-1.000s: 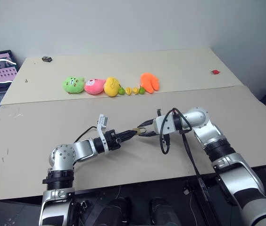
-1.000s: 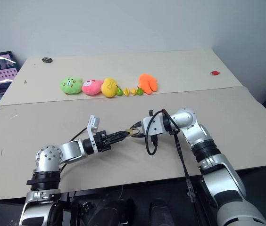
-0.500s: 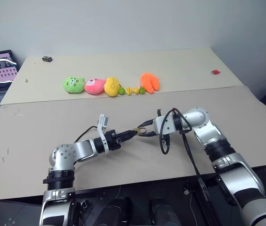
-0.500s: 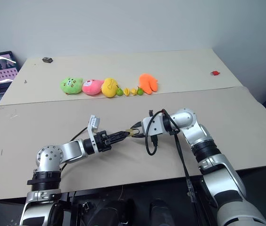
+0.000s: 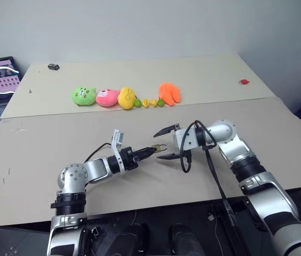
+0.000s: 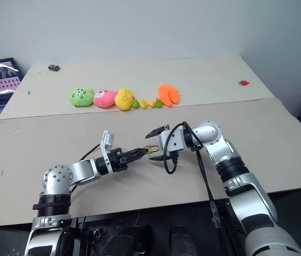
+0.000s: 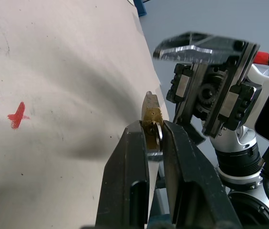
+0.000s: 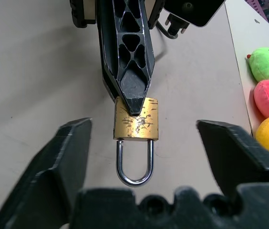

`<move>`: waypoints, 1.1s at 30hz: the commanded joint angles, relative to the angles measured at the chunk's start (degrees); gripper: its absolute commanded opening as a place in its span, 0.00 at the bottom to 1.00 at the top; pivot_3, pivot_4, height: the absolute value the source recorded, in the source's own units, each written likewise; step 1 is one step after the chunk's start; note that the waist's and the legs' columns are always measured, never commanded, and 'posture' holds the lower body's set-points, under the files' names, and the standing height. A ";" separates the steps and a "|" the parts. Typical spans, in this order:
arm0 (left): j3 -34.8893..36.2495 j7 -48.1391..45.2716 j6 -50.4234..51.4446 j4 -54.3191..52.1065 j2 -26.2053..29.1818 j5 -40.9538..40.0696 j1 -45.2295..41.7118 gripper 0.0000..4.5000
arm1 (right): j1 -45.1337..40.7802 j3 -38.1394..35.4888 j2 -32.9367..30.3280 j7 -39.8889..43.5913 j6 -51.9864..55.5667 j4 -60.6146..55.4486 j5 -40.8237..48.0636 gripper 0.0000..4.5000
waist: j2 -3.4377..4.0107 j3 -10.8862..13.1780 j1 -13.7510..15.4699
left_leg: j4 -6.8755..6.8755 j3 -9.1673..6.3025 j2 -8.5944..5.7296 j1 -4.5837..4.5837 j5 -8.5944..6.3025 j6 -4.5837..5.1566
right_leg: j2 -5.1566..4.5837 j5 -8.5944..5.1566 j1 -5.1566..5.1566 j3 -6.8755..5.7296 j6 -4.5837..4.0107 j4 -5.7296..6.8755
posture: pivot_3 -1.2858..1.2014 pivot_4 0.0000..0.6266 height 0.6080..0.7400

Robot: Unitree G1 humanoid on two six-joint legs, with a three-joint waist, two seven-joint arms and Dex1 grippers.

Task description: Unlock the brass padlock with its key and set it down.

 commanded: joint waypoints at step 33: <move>4.28 3.24 1.70 -1.70 0.13 -9.62 -2.10 0.00 | -2.16 -4.32 -2.55 1.93 5.63 7.00 0.82 0.02 | -0.01 0.01 -0.08 | 0.03 0.00 0.01 -0.03 0.00 0.00 | -0.01 0.00 0.02 0.05 0.00 0.03 | 0.52 0.24 1.00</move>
